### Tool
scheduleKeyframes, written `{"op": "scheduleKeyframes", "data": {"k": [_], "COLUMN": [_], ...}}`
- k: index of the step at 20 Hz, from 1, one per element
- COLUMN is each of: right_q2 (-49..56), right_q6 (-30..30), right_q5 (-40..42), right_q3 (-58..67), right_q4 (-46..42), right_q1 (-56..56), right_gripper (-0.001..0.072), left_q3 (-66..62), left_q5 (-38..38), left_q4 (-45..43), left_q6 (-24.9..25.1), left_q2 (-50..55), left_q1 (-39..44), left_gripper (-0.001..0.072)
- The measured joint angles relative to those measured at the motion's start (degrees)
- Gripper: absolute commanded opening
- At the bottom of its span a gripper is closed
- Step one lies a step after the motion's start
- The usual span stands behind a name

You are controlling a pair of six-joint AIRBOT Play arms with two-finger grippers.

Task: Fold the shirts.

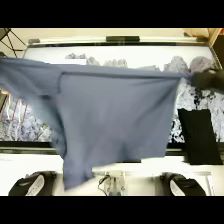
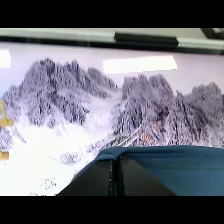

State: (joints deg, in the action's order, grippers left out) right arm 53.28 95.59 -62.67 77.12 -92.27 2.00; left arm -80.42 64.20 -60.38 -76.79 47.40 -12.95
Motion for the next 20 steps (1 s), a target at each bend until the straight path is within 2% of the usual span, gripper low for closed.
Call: {"op": "scheduleKeyframes", "data": {"k": [3,8,10,12,13,14,15,17,18,19,20], "right_q2": [9.75,25.03,29.90,33.92,35.34,36.46,36.94,36.24,35.17,33.79,32.22], "right_q6": [5.38,11.78,13.66,14.80,15.04,15.41,15.54,14.34,12.11,9.64,7.34], "right_q5": [13.57,32.28,34.14,31.91,30.53,28.61,27.63,25.11,23.30,21.00,17.20], "right_q3": [-1.36,-1.97,-2.05,-2.10,-2.10,-2.14,-2.05,-1.44,-0.85,-0.26,0.13], "right_q4": [0.72,5.44,7.17,8.70,9.88,10.88,11.61,12.70,12.37,11.17,9.03], "right_q1": [-0.02,-0.07,0.09,0.44,0.52,0.52,0.46,-0.33,-0.98,-1.81,-2.97], "right_gripper": [0.0067,0.0067,0.0067,0.0076,0.0130,0.0390,0.0516,0.0515,0.0515,0.0514,0.0514], "left_q3": [2.54,3.74,3.89,4.00,4.00,4.00,4.00,2.97,1.95,0.98,0.28], "left_q5": [-6.19,-21.73,-24.28,-23.04,-21.33,-18.91,-16.85,-11.28,-7.37,-3.50,0.61], "left_q4": [2.54,9.51,11.02,11.89,12.26,12.57,12.63,12.76,12.33,11.21,9.53], "left_q6": [0.00,-0.02,-0.02,-0.31,-0.98,-2.27,-3.82,-6.29,-6.80,-7.06,-7.13], "left_q2": [9.94,25.88,31.39,36.46,38.51,40.46,41.72,43.04,43.15,42.86,42.25], "left_q1": [1.90,6.51,8.04,9.25,9.73,9.97,9.77,7.89,6.12,4.00,1.62], "left_gripper": [0.0036,0.0036,0.0036,0.0037,0.0096,0.0399,0.0718,0.0702,0.0570,0.0505,0.0506]}}
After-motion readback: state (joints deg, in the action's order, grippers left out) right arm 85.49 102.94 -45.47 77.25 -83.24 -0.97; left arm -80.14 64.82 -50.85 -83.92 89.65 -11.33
